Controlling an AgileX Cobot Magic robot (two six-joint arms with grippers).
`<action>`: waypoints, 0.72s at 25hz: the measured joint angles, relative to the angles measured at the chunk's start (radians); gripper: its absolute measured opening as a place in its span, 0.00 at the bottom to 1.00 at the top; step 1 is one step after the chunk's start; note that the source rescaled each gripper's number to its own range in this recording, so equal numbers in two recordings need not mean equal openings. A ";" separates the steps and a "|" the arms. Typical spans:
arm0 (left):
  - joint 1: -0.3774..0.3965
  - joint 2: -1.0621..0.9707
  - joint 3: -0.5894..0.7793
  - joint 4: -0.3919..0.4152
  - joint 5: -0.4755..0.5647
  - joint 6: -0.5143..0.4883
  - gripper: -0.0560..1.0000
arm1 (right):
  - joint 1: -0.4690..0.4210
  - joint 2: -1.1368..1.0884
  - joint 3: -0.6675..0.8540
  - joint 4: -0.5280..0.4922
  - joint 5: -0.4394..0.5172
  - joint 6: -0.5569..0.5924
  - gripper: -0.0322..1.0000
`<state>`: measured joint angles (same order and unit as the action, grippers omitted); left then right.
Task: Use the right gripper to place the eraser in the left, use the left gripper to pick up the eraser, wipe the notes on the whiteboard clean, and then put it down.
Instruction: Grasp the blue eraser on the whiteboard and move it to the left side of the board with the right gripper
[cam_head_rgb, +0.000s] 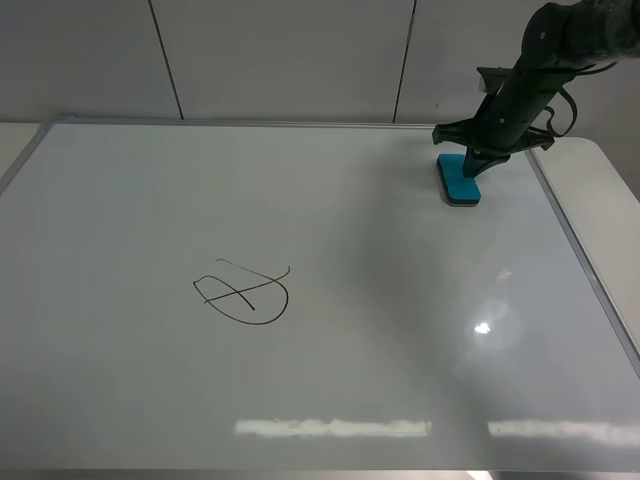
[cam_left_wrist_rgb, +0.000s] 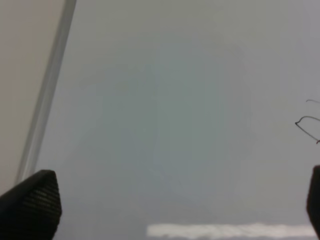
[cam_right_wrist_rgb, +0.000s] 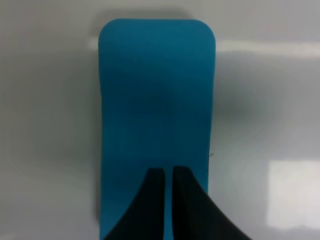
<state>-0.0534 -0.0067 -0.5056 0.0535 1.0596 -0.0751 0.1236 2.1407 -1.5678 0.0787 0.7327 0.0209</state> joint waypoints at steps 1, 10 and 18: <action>0.000 0.000 0.000 0.000 0.000 0.000 1.00 | 0.000 0.006 0.000 -0.001 -0.005 -0.002 0.03; 0.000 0.000 0.000 0.000 0.000 0.000 1.00 | 0.013 0.034 -0.001 -0.012 -0.038 -0.014 0.03; 0.000 0.000 0.000 0.000 0.000 0.000 1.00 | 0.096 0.052 -0.010 -0.037 -0.072 -0.021 0.03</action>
<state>-0.0534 -0.0067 -0.5056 0.0535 1.0596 -0.0751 0.2193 2.1922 -1.5780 0.0414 0.6605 0.0000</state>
